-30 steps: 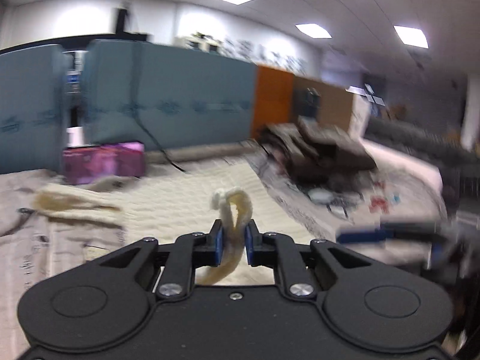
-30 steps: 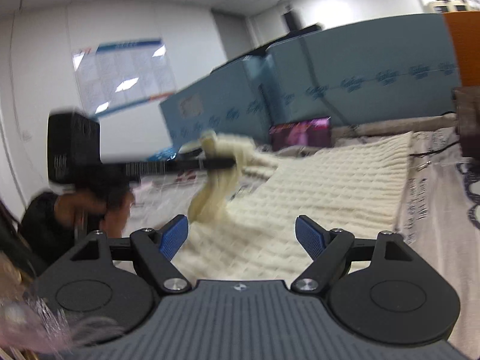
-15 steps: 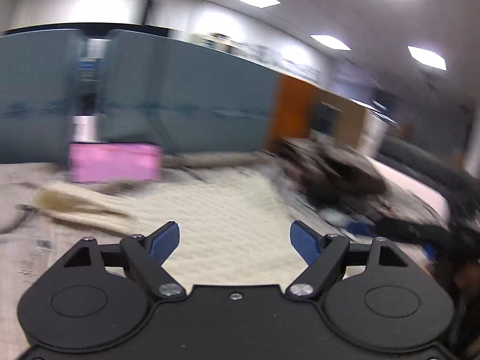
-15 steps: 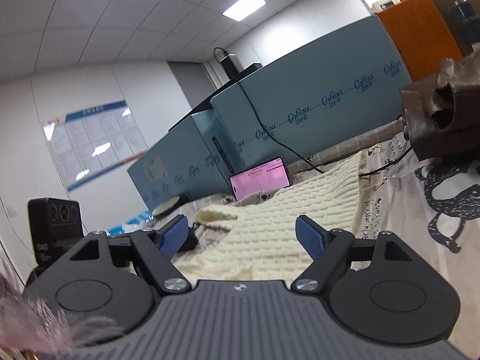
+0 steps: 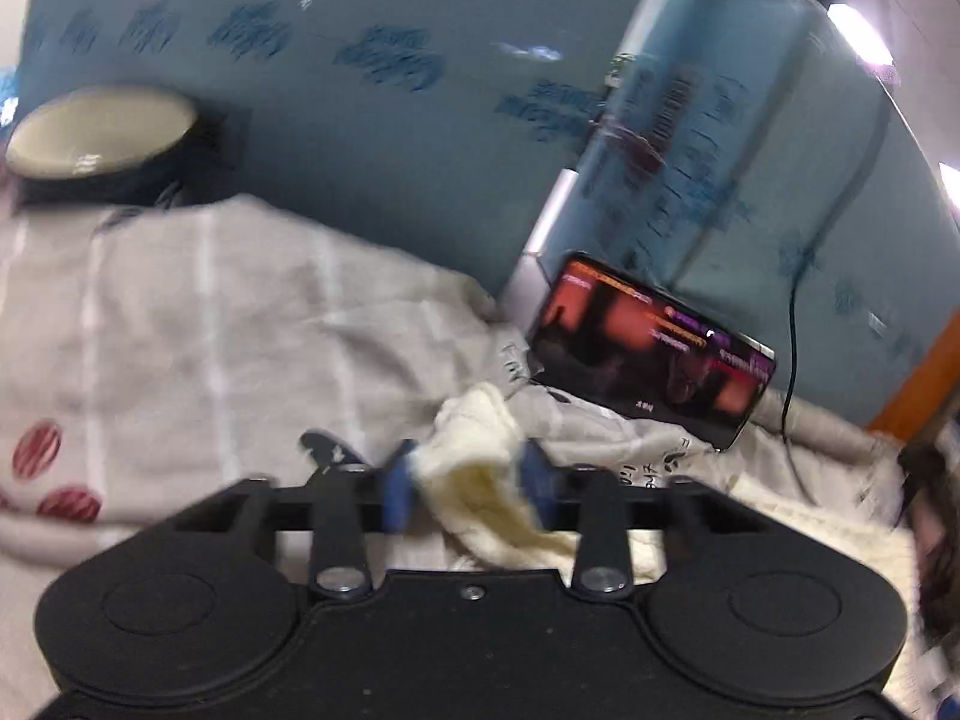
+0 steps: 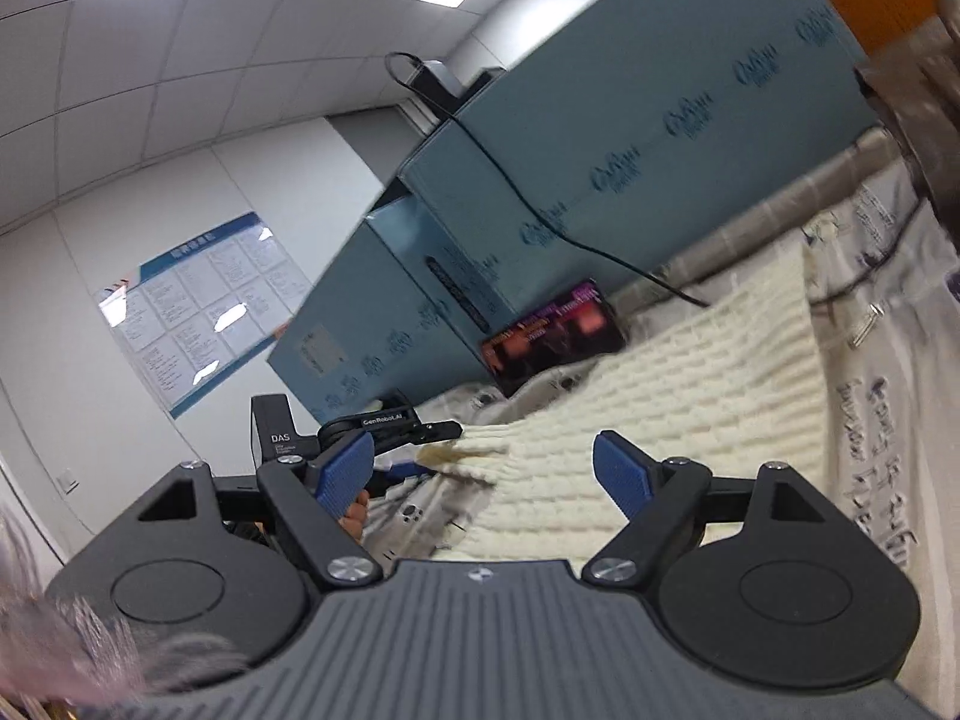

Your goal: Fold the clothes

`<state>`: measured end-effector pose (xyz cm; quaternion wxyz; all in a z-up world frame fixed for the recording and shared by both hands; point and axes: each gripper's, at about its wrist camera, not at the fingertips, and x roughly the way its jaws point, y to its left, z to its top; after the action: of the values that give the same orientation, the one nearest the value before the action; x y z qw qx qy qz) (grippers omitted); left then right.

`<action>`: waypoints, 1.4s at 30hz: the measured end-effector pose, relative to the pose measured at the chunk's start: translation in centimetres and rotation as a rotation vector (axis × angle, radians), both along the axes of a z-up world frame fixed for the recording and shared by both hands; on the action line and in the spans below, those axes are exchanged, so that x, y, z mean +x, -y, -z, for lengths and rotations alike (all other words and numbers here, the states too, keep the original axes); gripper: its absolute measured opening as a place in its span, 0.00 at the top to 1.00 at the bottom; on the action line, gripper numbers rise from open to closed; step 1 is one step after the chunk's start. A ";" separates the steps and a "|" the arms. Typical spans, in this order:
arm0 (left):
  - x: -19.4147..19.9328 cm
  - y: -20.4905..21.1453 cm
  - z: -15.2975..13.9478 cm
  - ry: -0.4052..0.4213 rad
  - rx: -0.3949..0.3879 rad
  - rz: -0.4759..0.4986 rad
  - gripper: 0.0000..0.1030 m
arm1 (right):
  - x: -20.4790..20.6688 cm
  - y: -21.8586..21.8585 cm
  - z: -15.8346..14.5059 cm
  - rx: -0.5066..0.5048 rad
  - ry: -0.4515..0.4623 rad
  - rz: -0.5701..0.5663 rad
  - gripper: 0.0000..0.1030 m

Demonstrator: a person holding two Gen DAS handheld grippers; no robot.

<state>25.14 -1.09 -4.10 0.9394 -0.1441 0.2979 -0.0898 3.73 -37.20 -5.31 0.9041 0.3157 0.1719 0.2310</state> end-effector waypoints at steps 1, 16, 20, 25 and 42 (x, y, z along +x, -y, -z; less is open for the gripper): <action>-0.2 0.7 -0.4 0.032 0.016 0.018 0.84 | 0.1 0.1 0.1 0.001 -0.007 0.003 0.23; -6.2 17.3 -1.1 0.019 0.052 0.584 0.84 | -0.5 1.1 0.2 0.039 0.025 0.044 0.23; -6.4 17.6 -0.9 0.028 0.041 0.616 0.55 | -0.8 1.4 0.1 0.059 0.048 0.034 0.23; -7.9 16.4 -3.1 0.138 0.062 0.597 0.37 | -1.4 2.1 0.0 0.104 0.090 0.030 0.19; -22.2 2.9 -3.5 0.478 0.299 0.661 0.08 | -4.0 -2.3 -1.1 -0.252 0.152 -0.055 0.18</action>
<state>2.89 -3.99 -0.59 0.9132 0.1215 0.1118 -0.3725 -0.23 -34.91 -4.21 0.9403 0.1765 0.1390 0.2556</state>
